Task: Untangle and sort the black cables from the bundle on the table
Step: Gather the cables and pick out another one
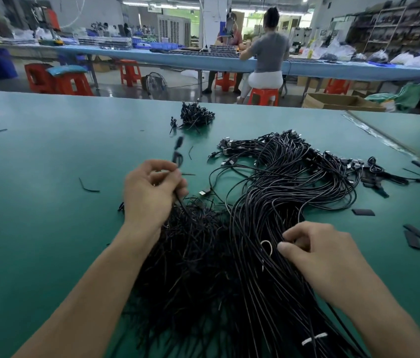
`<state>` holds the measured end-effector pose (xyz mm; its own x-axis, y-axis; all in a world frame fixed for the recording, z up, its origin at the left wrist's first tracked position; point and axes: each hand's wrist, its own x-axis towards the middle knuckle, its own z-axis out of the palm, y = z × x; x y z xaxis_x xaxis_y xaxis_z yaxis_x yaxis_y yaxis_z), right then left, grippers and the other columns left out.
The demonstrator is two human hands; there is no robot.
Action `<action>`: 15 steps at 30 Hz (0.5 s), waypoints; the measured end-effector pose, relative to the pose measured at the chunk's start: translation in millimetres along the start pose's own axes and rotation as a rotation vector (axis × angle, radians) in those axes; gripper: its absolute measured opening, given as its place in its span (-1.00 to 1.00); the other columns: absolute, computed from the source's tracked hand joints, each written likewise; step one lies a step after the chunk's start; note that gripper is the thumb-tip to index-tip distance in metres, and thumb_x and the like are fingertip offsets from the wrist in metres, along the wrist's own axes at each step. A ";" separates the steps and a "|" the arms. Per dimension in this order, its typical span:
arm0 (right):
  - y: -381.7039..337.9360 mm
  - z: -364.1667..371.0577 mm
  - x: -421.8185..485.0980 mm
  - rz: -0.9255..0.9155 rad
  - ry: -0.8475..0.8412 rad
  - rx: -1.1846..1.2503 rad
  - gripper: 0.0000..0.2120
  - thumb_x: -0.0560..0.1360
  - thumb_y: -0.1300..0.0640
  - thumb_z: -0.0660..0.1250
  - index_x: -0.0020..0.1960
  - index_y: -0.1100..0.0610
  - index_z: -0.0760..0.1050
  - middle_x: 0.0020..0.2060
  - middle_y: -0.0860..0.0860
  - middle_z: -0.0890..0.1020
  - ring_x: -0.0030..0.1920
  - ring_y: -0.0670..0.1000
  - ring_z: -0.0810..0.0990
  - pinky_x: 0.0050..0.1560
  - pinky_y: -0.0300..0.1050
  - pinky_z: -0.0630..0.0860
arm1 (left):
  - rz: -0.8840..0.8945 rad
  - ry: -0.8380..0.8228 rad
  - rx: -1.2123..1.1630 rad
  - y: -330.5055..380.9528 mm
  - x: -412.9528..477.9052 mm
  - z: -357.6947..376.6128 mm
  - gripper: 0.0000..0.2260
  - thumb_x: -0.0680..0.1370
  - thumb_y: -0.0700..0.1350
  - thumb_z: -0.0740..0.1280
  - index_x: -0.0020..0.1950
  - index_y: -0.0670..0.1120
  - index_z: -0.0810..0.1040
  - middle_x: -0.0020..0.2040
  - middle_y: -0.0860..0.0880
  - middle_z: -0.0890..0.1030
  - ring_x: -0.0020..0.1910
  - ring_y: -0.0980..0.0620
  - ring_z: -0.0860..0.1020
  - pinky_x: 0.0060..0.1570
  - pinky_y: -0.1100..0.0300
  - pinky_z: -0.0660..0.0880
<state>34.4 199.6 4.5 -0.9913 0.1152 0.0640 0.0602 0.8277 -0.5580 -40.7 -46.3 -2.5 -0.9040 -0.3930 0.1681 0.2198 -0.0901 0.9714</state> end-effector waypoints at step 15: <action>-6.6 25.2 -8.6 -0.119 -0.029 -0.108 -0.82 0.58 -0.10 0.28 0.13 -0.11 0.54 -0.10 -0.22 0.57 -0.09 -0.18 0.53 -0.12 -0.20 0.47 | 0.043 0.001 1.060 -5.5 21.6 1.6 -0.59 0.58 -0.06 0.36 0.43 -0.01 0.49 0.47 -0.13 0.38 0.41 -0.18 0.31 0.42 -0.03 0.27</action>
<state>39.6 179.3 -13.3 -0.9951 -0.0015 0.0993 -0.0468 0.8889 -0.4557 -62.0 -52.8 -3.9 -0.9025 -0.3779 0.2066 -0.1808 0.7679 0.6145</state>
